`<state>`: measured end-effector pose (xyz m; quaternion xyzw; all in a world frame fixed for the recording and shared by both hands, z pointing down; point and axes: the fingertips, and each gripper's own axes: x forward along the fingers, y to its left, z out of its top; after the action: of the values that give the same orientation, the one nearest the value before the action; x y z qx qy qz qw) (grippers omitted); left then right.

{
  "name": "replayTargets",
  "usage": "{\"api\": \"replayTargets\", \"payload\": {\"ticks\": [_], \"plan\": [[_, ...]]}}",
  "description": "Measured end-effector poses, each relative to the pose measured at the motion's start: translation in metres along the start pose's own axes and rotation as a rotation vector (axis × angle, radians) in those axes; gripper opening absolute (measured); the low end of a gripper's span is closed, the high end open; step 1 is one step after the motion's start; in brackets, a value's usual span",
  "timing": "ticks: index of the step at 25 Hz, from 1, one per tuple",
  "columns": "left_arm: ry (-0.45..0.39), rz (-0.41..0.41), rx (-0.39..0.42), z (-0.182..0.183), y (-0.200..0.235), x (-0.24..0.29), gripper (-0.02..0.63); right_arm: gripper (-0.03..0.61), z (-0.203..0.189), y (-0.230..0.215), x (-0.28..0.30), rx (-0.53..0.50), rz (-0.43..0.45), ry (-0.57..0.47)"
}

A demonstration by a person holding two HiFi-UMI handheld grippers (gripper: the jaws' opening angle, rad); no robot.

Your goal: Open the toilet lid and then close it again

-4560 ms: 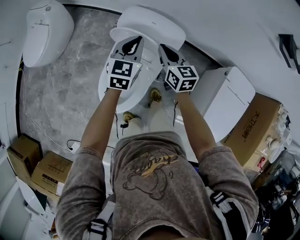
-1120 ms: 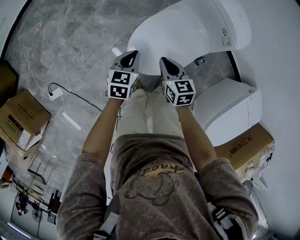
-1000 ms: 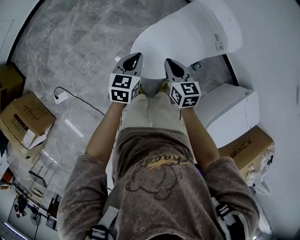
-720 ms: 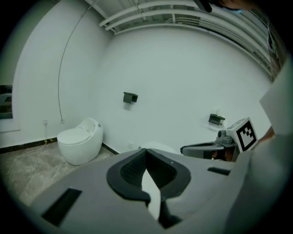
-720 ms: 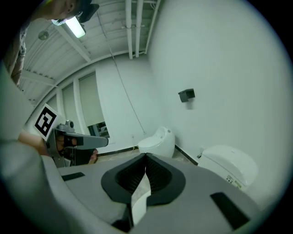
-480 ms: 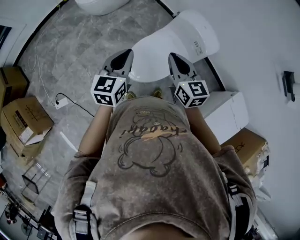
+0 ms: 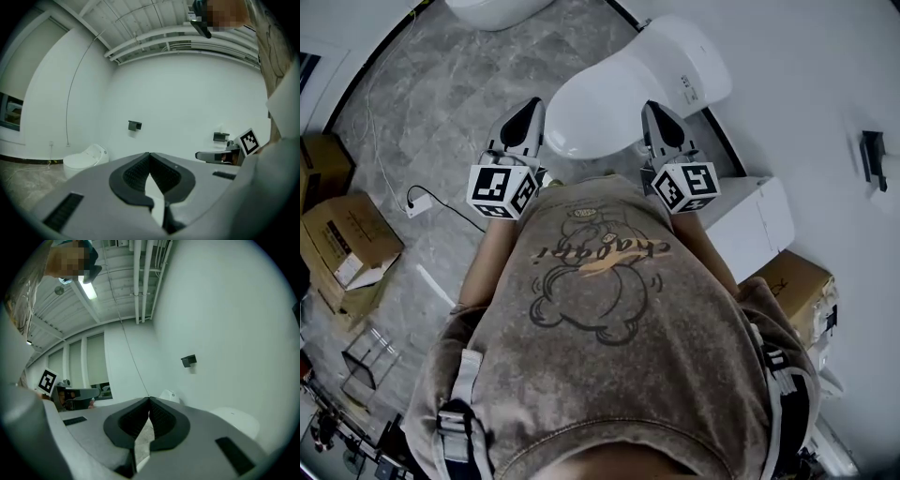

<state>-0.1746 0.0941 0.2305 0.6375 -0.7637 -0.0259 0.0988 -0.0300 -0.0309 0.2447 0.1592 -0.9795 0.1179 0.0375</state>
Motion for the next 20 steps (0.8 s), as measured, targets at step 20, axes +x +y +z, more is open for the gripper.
{"api": "replayTargets", "payload": {"ticks": [20], "plan": [[0.065,0.037,0.024,-0.02,0.002,0.005,0.009,0.026,-0.013,-0.001,0.007,-0.038,0.042,0.038]]}}
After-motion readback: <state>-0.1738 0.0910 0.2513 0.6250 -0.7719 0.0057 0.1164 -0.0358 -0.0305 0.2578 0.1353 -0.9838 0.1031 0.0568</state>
